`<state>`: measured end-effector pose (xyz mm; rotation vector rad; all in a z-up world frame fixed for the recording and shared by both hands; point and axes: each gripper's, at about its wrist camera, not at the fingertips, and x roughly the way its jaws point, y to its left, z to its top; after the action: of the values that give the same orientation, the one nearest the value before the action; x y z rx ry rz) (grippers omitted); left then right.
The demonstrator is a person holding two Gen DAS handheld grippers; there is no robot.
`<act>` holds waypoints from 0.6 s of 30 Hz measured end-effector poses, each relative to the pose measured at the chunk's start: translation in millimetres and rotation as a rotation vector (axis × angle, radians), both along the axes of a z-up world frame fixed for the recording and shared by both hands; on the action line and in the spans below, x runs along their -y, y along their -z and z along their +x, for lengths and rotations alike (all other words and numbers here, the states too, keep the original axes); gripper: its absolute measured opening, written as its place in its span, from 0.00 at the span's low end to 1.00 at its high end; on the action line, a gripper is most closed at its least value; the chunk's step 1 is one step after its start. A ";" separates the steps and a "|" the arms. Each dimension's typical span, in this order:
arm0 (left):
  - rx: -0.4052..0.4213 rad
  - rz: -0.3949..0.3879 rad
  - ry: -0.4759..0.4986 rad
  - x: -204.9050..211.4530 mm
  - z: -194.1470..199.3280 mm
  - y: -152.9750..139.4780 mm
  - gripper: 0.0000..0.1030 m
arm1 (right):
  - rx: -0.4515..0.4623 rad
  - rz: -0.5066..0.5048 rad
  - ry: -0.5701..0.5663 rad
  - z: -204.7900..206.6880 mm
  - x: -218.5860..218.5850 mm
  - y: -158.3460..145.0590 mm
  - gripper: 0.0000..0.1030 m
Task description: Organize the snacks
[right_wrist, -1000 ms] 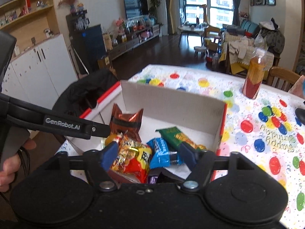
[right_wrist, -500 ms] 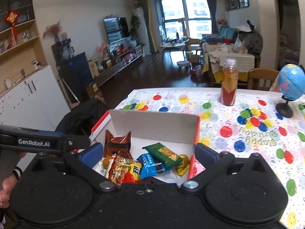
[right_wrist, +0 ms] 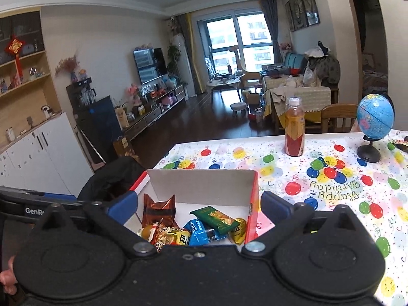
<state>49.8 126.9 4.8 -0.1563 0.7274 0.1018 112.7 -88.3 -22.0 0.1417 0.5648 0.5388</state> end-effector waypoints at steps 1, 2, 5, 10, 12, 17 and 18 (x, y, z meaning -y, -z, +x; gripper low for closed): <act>0.003 0.001 -0.002 0.8 -0.7 -0.4 0.96 | -0.007 0.002 0.005 0.2 0.5 0.7 1.00; 0.003 -0.003 -0.002 1.1 -0.5 -0.1 0.96 | -0.013 0.004 0.008 0.2 0.7 1.4 1.00; -0.002 -0.010 0.000 1.4 0.0 0.4 0.96 | -0.024 0.012 -0.001 -0.3 0.0 2.3 1.00; -0.020 -0.002 0.009 5.8 0.5 2.3 0.96 | -0.027 -0.015 -0.005 -3.2 -5.5 2.9 1.00; -0.026 -0.008 0.010 5.6 0.8 3.4 0.96 | -0.039 -0.040 0.000 -3.3 -8.9 3.3 1.00; -0.030 -0.005 0.008 6.6 1.3 4.8 0.96 | -0.082 -0.054 0.014 -1.3 -12.0 6.0 1.00; -0.030 -0.004 0.008 6.8 1.9 4.7 0.96 | -0.076 -0.054 0.019 -2.1 -11.9 5.6 1.00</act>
<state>51.7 120.1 0.1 -0.1557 0.7580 0.0948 110.6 -76.4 -27.7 0.1165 0.6511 0.5002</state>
